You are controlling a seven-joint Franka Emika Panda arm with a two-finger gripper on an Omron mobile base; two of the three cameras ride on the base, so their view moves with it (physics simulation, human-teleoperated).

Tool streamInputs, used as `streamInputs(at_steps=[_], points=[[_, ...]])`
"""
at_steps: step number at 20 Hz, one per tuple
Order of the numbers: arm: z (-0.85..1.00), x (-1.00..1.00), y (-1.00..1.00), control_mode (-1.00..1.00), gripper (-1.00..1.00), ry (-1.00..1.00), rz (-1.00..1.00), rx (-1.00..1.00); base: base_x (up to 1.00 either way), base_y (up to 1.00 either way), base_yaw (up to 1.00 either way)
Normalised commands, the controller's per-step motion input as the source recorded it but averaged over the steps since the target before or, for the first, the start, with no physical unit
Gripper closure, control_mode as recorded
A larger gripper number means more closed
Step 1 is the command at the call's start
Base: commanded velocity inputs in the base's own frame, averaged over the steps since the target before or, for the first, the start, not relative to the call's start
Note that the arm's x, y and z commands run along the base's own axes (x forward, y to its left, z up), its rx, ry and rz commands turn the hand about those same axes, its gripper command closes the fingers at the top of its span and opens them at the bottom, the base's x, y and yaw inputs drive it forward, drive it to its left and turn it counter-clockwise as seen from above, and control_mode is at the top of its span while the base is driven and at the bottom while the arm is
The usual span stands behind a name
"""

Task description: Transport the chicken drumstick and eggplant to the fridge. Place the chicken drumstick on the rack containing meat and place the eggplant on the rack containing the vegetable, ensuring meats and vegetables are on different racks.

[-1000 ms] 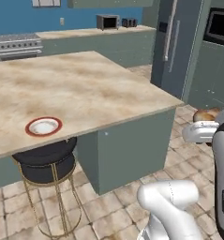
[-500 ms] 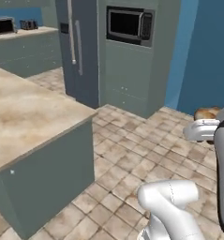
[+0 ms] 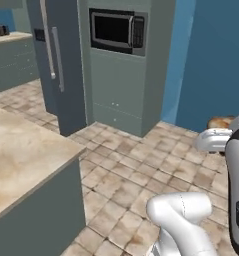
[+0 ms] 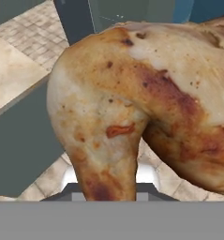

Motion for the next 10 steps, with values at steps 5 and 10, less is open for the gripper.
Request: streamInputs(at_steps=[5, 10], points=[[0.0, 0.0, 0.0, 1.0, 1.0, 0.0, 0.0, 0.0, 1.0, -0.25, 0.02], [0.0, 0.0, 0.0, 1.0, 1.0, 0.0, 0.0, 0.0, 1.0, -0.85, 0.24]])
